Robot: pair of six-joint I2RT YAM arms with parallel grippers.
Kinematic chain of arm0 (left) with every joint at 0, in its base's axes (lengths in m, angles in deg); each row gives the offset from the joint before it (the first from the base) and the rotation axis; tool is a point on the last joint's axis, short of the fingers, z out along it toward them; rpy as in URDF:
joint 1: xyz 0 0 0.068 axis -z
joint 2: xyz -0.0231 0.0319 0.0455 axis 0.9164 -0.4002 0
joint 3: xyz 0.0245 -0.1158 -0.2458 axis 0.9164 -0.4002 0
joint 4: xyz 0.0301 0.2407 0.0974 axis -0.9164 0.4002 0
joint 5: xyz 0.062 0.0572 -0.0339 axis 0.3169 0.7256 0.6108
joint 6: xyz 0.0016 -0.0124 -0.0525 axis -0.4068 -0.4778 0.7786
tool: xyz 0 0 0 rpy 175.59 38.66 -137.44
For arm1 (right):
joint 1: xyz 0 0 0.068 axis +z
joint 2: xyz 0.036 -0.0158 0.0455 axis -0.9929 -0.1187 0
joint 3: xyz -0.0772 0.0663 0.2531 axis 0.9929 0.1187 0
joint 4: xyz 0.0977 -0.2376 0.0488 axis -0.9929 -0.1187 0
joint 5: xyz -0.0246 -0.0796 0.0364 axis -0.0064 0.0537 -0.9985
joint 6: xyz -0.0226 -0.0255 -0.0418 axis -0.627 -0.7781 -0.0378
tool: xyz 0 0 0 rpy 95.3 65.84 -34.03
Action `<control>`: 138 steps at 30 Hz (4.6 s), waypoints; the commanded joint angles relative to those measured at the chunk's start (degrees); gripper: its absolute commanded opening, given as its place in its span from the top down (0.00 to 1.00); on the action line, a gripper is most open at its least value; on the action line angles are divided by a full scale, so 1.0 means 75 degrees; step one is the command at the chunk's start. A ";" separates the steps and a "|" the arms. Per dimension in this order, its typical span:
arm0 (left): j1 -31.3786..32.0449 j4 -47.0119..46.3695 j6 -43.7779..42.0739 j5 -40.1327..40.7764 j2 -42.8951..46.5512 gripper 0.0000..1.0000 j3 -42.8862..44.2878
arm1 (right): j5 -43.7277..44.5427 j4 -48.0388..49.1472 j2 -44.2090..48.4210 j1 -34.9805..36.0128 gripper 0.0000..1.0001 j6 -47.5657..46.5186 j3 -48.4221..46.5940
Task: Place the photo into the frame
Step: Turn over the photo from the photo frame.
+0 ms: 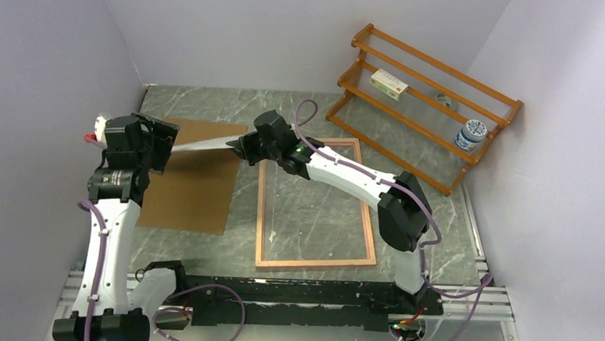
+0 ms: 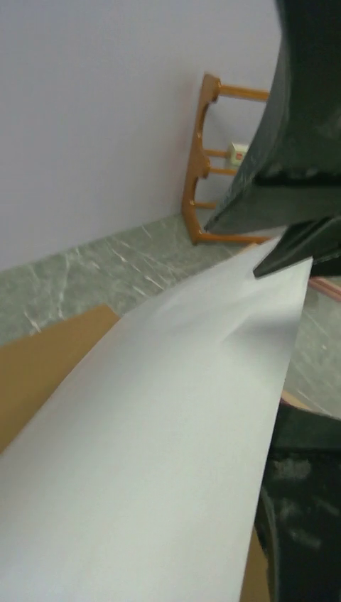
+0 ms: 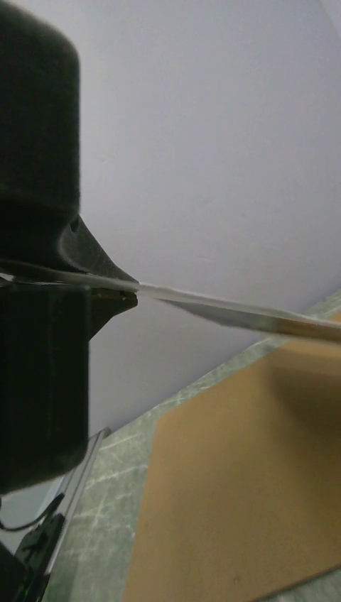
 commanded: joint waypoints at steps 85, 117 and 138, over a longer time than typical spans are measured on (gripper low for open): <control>0.1293 -0.1521 -0.3055 -0.2915 -0.1313 0.08 -0.1831 | -0.1654 -0.5839 0.1706 -0.3742 1.00 -1.7934 -0.0056; 0.1584 -0.1298 -0.2888 -0.2356 -0.1139 0.08 -0.2045 | -0.0947 -0.5292 -0.0140 -0.4078 0.96 -1.6038 -0.0978; 0.1727 -0.1159 -0.2748 -0.2132 -0.0910 0.09 -0.2245 | -0.2105 -0.4868 -0.0423 -0.4076 0.80 -1.4779 -0.0656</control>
